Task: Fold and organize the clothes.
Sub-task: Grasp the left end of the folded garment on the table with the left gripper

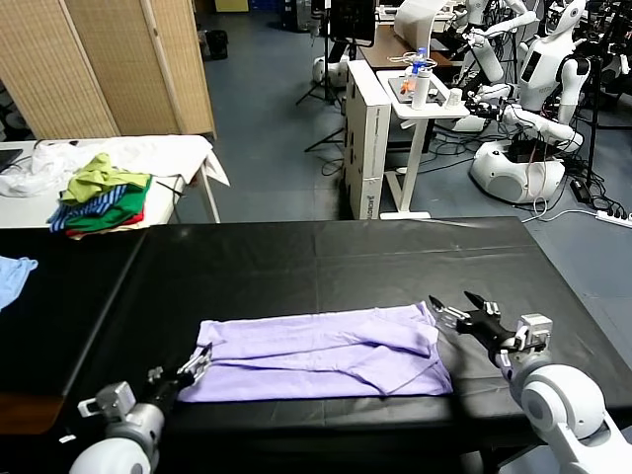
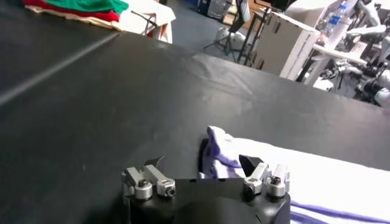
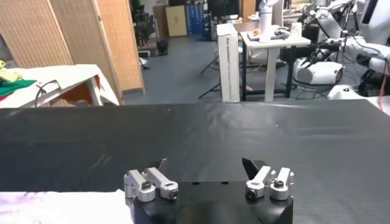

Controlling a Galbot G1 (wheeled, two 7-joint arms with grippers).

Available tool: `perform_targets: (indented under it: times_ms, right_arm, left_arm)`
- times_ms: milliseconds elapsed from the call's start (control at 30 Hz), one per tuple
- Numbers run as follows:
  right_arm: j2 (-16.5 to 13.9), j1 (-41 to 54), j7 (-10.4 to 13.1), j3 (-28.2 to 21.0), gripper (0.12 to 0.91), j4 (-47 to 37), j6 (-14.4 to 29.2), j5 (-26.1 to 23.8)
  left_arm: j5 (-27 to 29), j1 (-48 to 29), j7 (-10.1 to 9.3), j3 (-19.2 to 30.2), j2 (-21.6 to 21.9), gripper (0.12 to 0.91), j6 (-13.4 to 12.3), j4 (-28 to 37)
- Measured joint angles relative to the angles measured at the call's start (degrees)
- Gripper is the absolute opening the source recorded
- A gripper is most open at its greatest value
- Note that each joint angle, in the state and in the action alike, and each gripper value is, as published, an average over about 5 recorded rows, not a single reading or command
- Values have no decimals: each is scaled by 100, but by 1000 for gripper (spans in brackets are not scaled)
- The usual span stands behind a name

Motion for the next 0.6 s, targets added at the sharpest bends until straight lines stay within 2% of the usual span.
perform_targets:
  times_ms: [267, 500, 600]
  right_arm:
    - [46, 39, -36, -16, 907, -27, -2, -7]
    - [76, 53, -52, -26, 907, -32, -2, -16]
    - [78, 56, -53, -13, 907, -31, -1, -16]
  left_arm:
    - [20, 142, 121, 31, -126, 414, -2, -63]
    - [47, 159, 167, 75, -192, 344, -36, -20]
    - [56, 132, 159, 76, -197, 232, -59, 1]
